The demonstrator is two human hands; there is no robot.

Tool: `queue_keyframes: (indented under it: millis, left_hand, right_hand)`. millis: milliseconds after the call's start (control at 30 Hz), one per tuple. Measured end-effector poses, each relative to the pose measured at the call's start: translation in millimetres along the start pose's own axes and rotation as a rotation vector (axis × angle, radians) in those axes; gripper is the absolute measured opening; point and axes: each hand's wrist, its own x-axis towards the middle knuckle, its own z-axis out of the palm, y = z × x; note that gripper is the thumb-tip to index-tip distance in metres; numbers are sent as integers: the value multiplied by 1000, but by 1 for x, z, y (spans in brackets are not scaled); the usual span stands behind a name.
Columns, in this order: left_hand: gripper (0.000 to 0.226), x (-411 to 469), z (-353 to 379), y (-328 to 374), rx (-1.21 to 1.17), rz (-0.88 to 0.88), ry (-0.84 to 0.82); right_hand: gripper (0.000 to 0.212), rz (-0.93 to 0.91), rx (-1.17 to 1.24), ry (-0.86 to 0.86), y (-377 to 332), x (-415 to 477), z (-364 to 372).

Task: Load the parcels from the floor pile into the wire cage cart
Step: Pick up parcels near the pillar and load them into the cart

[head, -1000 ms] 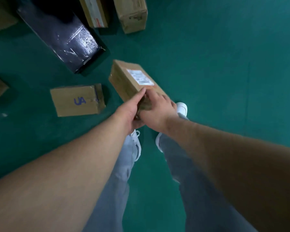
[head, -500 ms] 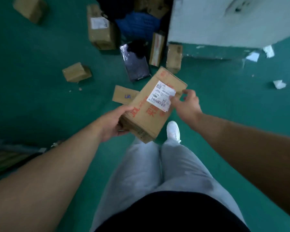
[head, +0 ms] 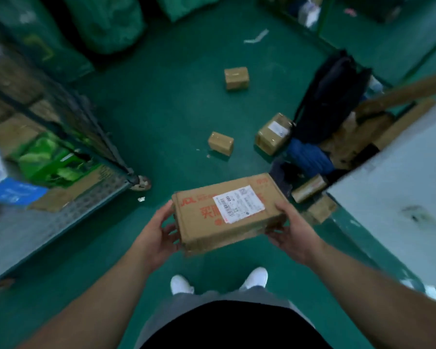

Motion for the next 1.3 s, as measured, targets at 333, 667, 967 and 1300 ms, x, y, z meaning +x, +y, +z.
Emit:
queue_keyframes:
  millis: [333, 667, 967, 1300]
  left_hand:
    - [53, -72, -246, -34, -337, 112, 240]
    - [42, -135, -471, -26, -586, 239, 478]
    - [41, -116, -546, 32, -679, 258, 518]
    - [37, -45, -630, 166, -684, 285, 583]
  right_hand:
    - [47, -23, -377, -174, 99, -23, 244]
    - [54, -12, -690, -414, 225, -46, 482]
    - [51, -1, -753, -415, 225, -30, 585]
    - [61, 0, -795, -496, 183, 43, 738]
